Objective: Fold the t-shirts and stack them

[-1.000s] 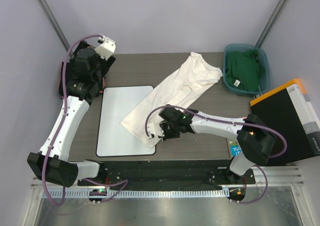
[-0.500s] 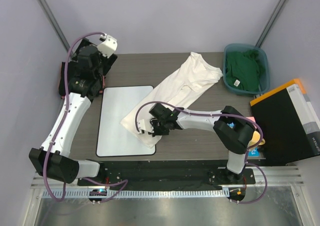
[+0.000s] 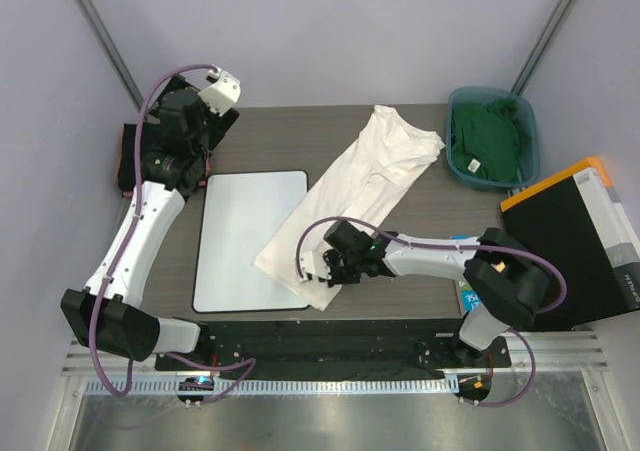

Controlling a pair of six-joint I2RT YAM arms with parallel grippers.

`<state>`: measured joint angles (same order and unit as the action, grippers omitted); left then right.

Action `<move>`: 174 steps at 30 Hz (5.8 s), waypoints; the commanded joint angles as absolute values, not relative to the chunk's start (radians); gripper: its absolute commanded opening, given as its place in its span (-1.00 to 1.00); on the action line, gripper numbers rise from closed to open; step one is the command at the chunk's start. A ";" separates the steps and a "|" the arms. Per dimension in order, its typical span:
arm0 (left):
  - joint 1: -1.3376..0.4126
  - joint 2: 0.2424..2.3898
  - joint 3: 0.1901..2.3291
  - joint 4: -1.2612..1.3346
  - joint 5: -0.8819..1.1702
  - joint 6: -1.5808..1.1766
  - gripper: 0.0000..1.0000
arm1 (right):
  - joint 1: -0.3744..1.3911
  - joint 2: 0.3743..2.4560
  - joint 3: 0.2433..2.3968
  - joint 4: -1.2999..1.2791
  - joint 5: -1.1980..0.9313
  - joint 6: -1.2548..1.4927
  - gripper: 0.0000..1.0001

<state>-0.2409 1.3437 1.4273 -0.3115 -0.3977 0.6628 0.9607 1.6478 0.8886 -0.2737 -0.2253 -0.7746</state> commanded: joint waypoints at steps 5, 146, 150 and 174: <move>-0.245 1.355 1.471 -0.261 -0.361 0.670 1.00 | 0.947 1.477 0.687 -0.508 -0.206 -0.782 -0.98; -0.428 1.387 0.667 -0.566 0.854 2.393 0.97 | 0.859 1.060 0.465 -0.325 -0.436 -1.479 0.41; -0.430 1.448 0.676 -0.656 0.871 2.515 0.98 | 0.859 1.057 0.457 -0.327 -0.449 -1.476 0.41; -0.532 1.631 0.801 -0.821 0.835 2.615 0.05 | 0.865 1.120 0.503 -0.459 -0.494 -1.509 0.29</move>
<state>-0.5224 1.6150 0.8162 -0.7918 0.8806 1.9808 0.8566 1.0821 0.4747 -0.4625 -0.4595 -1.4975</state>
